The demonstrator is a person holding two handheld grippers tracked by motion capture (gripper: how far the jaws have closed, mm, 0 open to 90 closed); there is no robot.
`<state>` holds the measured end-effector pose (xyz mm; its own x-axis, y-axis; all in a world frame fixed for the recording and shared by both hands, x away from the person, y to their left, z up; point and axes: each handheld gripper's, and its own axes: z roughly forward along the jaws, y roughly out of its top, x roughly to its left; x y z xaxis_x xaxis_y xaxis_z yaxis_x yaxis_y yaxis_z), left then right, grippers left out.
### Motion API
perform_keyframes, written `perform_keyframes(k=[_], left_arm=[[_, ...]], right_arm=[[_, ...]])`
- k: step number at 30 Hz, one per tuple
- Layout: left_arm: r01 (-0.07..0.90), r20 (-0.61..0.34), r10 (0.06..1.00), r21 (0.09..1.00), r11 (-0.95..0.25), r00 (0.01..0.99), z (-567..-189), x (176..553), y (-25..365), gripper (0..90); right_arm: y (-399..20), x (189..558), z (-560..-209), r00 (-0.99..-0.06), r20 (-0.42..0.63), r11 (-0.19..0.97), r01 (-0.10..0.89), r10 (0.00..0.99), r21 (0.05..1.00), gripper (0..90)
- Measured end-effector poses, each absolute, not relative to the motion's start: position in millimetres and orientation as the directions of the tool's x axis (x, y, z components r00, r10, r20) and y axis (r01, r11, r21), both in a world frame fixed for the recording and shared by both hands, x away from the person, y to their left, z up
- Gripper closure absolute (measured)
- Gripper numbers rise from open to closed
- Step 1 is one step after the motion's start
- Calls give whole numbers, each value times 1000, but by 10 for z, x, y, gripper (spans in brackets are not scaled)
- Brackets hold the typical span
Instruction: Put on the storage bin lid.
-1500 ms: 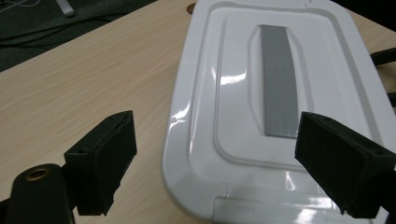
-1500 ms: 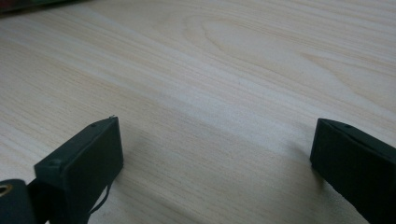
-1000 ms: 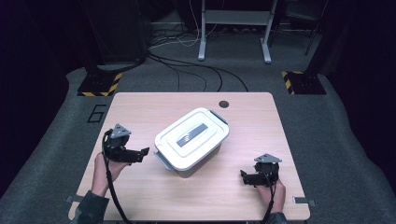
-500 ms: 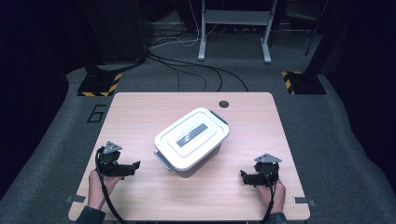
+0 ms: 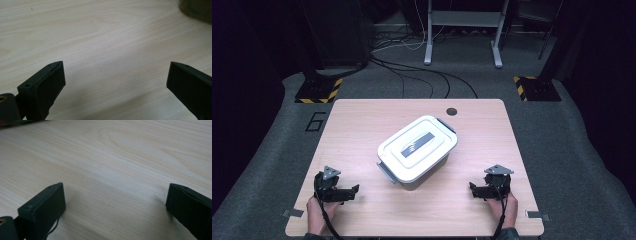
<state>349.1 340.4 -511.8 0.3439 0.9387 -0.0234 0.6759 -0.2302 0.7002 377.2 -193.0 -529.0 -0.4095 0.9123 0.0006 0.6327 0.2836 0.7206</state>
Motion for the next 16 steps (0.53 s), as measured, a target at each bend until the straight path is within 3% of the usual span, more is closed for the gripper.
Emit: perform_keyframes(k=[16], left_arm=[[660,-5,948,719,-218,318,-5315,3445,3375,0]], right_arm=[[-1930,3779,-5291,-413,-1,287,631,911,721,12]])
